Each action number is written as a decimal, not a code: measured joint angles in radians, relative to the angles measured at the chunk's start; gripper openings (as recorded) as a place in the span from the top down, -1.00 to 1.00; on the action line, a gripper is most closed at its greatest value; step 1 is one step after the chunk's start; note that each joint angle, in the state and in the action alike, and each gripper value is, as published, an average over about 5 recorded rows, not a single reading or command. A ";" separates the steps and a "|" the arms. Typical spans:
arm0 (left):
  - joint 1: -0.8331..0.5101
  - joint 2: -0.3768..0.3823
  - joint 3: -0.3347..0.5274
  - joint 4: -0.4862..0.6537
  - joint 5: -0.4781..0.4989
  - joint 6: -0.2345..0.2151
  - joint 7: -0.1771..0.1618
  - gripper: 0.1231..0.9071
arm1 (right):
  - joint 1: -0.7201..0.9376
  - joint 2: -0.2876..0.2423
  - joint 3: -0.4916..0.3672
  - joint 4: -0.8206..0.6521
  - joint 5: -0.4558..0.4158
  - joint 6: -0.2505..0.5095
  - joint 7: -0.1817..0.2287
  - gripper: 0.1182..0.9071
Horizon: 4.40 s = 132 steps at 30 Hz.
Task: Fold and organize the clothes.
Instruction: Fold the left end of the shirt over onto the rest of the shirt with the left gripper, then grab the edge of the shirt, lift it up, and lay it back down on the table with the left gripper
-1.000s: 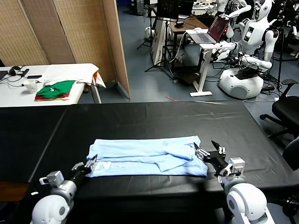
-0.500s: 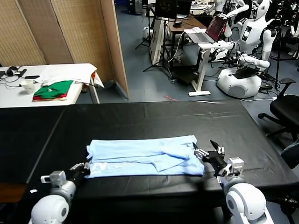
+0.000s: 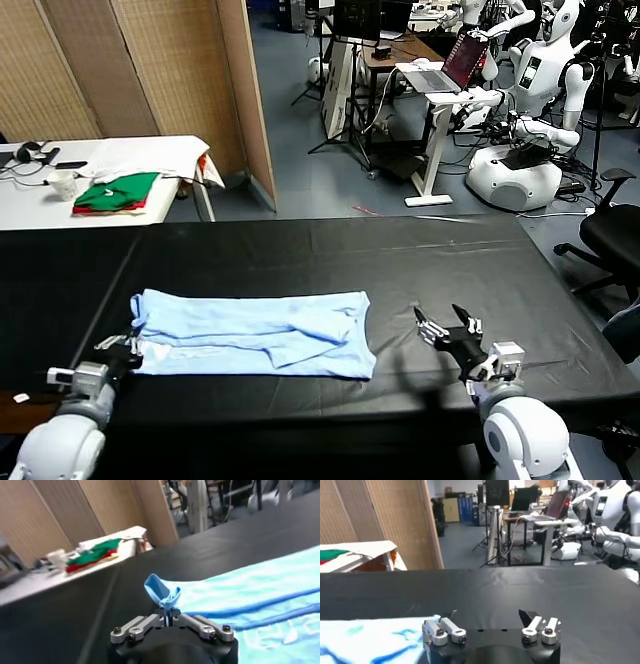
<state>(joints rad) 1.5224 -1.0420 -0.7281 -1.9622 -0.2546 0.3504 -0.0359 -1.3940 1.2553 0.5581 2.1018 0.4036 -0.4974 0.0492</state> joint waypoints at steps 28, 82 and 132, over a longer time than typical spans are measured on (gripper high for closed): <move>-0.201 -0.312 0.498 -0.074 -0.358 0.049 -0.051 0.84 | -0.128 0.075 0.093 0.013 -0.109 0.046 -0.021 -1.00; -0.109 -0.338 0.304 -0.072 -0.166 -0.055 -0.046 -1.00 | 0.138 0.008 -0.314 -0.142 -0.263 0.031 -0.085 -1.00; -0.125 -0.385 0.234 0.057 -0.441 -0.031 -0.027 0.87 | -0.015 0.076 -0.099 0.007 -0.120 0.123 -0.030 -1.00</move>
<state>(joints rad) 1.3976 -1.4268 -0.4944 -1.9048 -0.6952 0.3195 -0.0629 -1.4087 1.3309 0.4587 2.1090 0.2836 -0.3746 0.0189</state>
